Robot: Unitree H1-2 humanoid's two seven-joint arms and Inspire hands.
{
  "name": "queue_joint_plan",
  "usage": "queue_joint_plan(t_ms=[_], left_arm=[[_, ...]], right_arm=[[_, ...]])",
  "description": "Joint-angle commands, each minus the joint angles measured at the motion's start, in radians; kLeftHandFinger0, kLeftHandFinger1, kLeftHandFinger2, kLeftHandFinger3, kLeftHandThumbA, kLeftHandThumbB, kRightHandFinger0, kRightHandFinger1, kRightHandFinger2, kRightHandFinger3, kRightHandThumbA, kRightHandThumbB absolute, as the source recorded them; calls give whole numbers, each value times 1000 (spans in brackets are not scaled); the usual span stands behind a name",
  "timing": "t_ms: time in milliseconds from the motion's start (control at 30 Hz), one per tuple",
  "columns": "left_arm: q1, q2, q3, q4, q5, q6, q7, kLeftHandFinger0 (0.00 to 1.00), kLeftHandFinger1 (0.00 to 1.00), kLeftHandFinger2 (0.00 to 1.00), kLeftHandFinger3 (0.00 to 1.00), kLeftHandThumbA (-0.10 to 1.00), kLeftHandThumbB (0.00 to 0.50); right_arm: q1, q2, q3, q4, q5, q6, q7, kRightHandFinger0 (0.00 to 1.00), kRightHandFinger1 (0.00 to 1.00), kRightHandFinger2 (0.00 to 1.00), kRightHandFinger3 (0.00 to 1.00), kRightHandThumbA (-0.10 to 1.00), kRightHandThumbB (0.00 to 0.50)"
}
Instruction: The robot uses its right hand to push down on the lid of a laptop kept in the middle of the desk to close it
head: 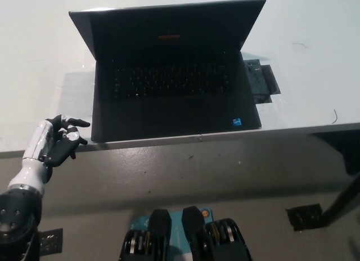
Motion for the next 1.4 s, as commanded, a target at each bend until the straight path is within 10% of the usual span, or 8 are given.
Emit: queue_joint_plan(t_ms=[0,300,600,1100,1367], left_arm=[[-37,13,-10,-13,14,13,-4,192,398,581,564,-67,103],[-40,17,-21,-16,18,23,-10,145,394,614,587,-78,91],[-40,23,-34,-9,26,16,-10,184,400,585,613,-61,86],[-37,27,-42,-1,19,16,-19,237,434,562,636,-86,87],[-27,23,-36,-13,4,33,-23,119,361,554,612,-96,96]], right_arm=[[-22,-26,-31,-69,45,32,8,1000,1000,1000,1000,421,328],[-221,-113,6,-133,29,164,18,1000,1000,1000,1000,413,400],[-534,-101,162,-54,-65,150,52,1000,1000,1000,1000,331,325],[-1017,77,406,338,-183,94,112,1000,1000,1000,1000,448,478],[-1134,105,481,423,-237,115,167,1000,1000,1000,1000,384,442]])
